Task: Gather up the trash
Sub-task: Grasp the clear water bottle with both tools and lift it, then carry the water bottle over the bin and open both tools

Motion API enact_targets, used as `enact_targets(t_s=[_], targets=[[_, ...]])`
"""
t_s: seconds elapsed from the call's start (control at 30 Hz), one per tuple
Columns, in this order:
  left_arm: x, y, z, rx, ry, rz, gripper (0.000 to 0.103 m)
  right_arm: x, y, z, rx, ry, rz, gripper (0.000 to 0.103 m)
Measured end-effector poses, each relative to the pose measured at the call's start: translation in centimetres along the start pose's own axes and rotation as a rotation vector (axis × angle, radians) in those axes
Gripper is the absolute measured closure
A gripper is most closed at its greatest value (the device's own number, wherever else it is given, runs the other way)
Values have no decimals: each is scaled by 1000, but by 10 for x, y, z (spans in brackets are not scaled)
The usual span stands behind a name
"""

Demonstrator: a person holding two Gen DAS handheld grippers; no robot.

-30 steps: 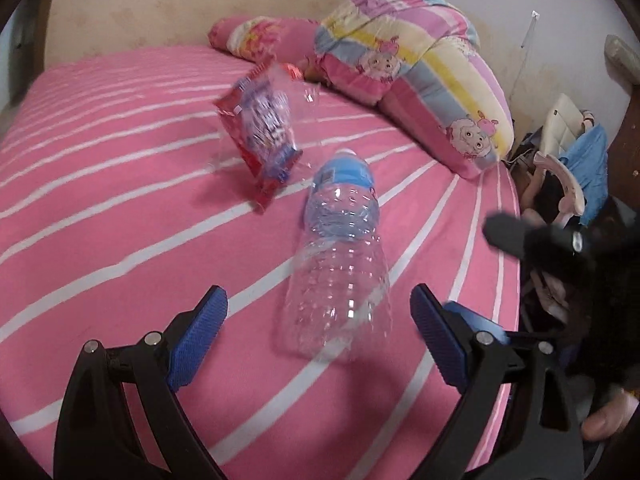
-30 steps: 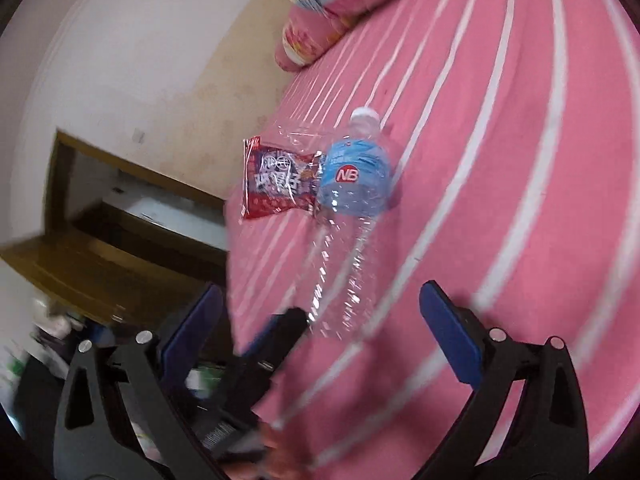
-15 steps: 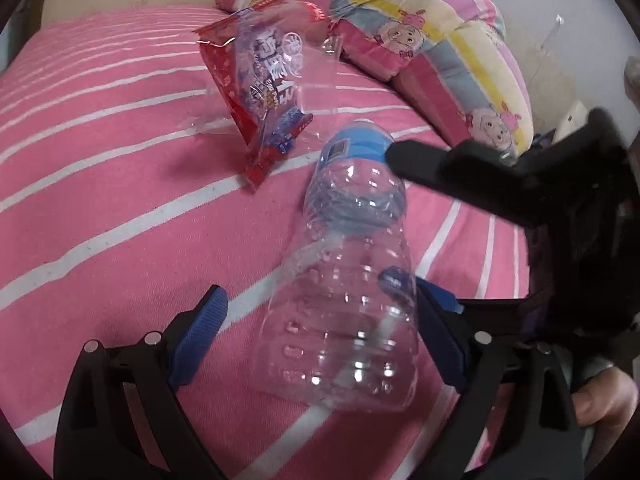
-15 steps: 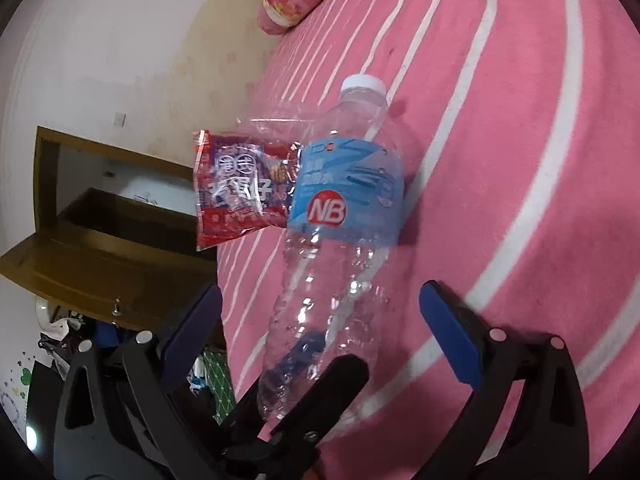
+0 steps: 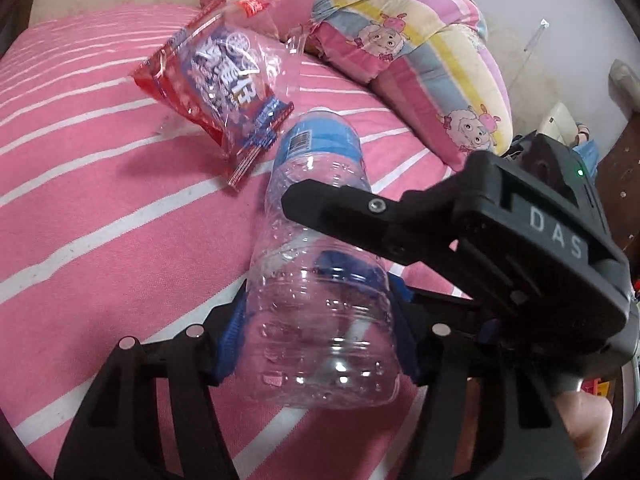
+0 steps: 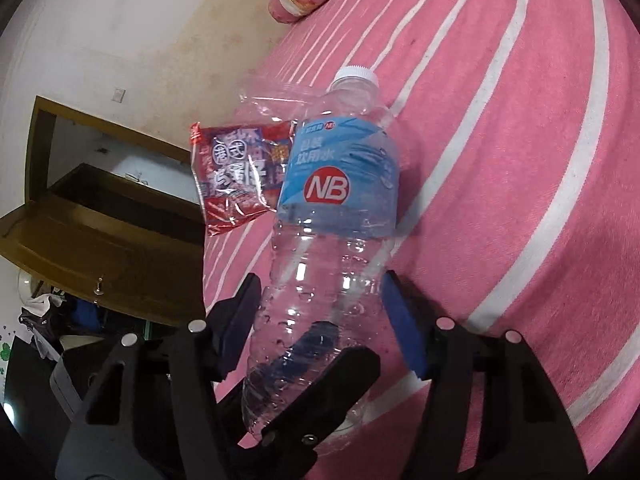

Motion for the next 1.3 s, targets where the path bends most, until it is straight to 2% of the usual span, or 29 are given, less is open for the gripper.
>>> enact_targets(t_s=[0.2, 0.37, 0.53, 0.73, 0.97, 1.1, 1.3], targets=[[-19, -2, 0, 29, -41, 10, 43, -13, 3, -18, 0, -28, 41, 41], [-50, -10, -12, 65, -82, 4, 43, -34, 22, -43, -21, -58, 67, 41], [-92, -24, -37, 86, -136, 3, 43, -60, 42, -70, -57, -76, 93, 41], [-141, -44, -75, 138, -163, 9, 43, -99, 56, -121, -72, -119, 137, 41], [-209, -76, -113, 201, -228, -14, 43, -154, 88, -172, -183, -231, 201, 41], [-241, -100, -134, 257, -255, -29, 43, -193, 94, -202, -177, -295, 240, 40], [-272, -159, -164, 390, -256, -108, 43, -268, 96, -242, -168, -415, 216, 41]])
Point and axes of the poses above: each gripper's, at about its wrist camera, not at the fingertips, and x roughly the way its jaws point, y to its left, z to its top, the point moved 1 cm from there along x, roughly the way its jaws point, and after that the axes turned 8 degrees about z, right-handed, at the moved point
